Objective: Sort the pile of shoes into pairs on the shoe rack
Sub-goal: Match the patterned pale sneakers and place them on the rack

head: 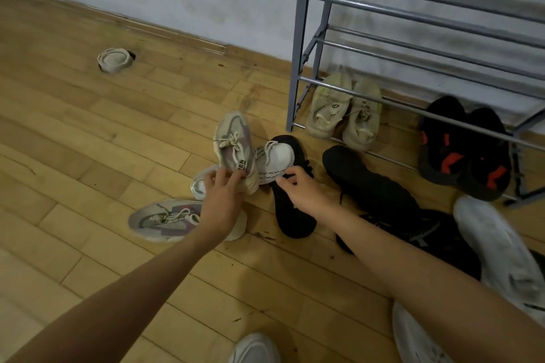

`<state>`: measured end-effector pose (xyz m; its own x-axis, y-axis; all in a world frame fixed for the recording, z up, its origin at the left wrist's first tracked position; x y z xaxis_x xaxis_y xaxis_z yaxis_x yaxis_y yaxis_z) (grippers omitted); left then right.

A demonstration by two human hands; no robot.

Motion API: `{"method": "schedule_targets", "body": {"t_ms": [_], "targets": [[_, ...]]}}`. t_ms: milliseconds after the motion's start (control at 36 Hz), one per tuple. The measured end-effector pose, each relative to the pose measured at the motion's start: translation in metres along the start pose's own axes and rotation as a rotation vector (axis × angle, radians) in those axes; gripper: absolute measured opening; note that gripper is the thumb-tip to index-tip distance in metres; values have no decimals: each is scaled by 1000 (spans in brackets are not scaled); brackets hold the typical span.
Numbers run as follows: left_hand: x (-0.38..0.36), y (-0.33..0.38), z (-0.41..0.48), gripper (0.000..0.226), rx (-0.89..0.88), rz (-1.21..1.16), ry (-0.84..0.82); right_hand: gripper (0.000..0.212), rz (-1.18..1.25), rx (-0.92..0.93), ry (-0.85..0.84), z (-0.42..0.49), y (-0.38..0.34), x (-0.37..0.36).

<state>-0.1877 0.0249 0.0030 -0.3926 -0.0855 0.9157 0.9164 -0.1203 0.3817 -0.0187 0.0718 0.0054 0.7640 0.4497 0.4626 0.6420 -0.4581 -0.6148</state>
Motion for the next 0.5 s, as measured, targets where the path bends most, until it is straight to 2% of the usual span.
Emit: {"method": "schedule_targets", "body": {"t_ms": [139,306,361,417,500], "targets": [[-3,19,-21,47,-256,50,162,55,358,-76,-147,-1,-9,-4],[-9,33,-26,38,-466,-47,167,26,411,-60,-104,-10,2,3],[-8,27,-31,42,-443,-153,126,23,405,-69,-75,-15,14,7],[-12,12,-40,44,-341,-95,112,30,340,-68,-49,-16,26,9],[-20,-24,-57,43,-17,61,-65,39,151,-52,-11,-18,39,6]]}}
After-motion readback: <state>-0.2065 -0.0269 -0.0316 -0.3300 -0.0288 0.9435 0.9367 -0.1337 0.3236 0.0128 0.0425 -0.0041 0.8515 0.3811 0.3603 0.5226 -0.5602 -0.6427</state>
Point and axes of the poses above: each hand's wrist, its own z-axis towards the middle knuckle, its own x-axis out of the back of the hand, y = z × x, the point moved 3 cm from there along z, towards the middle knuckle, and after that the axes turned 10 degrees about -x, right-handed, at the moved point
